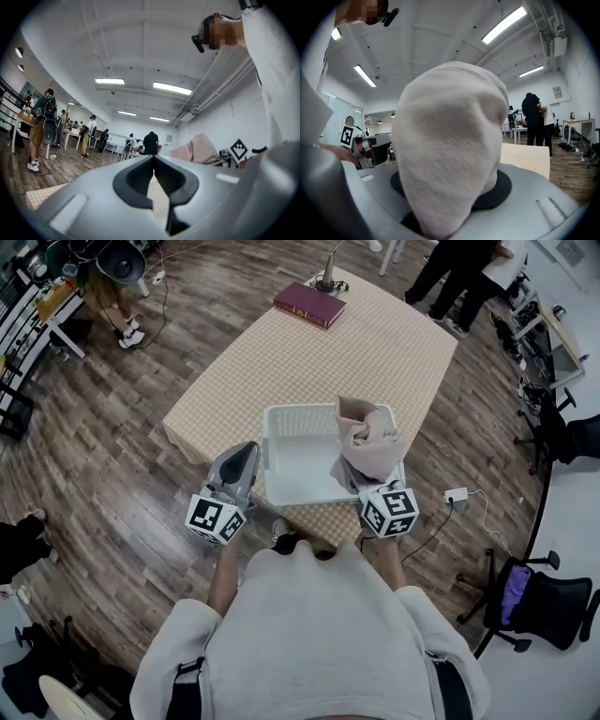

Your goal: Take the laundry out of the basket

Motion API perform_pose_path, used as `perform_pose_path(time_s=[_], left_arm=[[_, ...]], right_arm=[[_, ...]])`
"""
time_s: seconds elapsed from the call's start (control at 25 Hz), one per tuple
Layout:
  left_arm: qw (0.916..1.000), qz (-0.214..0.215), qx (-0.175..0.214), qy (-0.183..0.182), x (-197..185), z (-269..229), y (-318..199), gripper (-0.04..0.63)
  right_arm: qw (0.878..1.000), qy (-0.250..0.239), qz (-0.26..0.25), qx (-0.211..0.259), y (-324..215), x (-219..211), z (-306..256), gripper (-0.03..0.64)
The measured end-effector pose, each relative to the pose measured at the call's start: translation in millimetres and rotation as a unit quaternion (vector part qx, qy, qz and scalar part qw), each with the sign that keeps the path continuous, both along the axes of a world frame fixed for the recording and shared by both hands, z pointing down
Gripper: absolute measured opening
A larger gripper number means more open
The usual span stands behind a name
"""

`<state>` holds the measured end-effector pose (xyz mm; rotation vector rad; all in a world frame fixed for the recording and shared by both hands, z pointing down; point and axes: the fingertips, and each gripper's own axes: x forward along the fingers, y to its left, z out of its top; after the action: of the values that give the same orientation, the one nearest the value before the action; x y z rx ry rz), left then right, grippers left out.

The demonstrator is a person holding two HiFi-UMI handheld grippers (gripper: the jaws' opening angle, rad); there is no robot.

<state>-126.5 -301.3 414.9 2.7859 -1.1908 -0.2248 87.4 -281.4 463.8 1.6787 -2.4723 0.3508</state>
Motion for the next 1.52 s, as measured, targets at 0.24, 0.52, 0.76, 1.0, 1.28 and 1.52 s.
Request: perform_pose_path(time_s=[0.24, 0.52, 0.76, 1.0, 1.28, 1.52], left_arm=[[0.9999, -0.012, 0.010, -0.006, -2, -8, 33, 0.008], [0.9996, -0.018, 0.017, -0.015, 19, -11, 109, 0.008], [0.9997, -0.014, 0.013, -0.017, 45, 2, 193, 0.008], [0.9996, -0.012, 0.003, -0.023, 58, 8, 265, 0.008], [0.9995, -0.015, 0.016, -0.022, 60, 6, 307, 0.008], [0.9996, -0.012, 0.018, -0.017, 66, 3, 324, 0.008]], right_arm=[[0.999, -0.012, -0.019, 0.024, 29, -4, -19, 0.256], [0.998, -0.018, -0.042, 0.048, 103, 5, -33, 0.256], [0.997, -0.027, -0.056, 0.054, 184, 16, -25, 0.256], [0.997, -0.034, -0.065, 0.035, 256, 17, -5, 0.255], [0.996, -0.038, -0.068, 0.038, 301, 13, 0, 0.255], [0.996, -0.042, -0.064, 0.040, 320, 15, 2, 0.255]])
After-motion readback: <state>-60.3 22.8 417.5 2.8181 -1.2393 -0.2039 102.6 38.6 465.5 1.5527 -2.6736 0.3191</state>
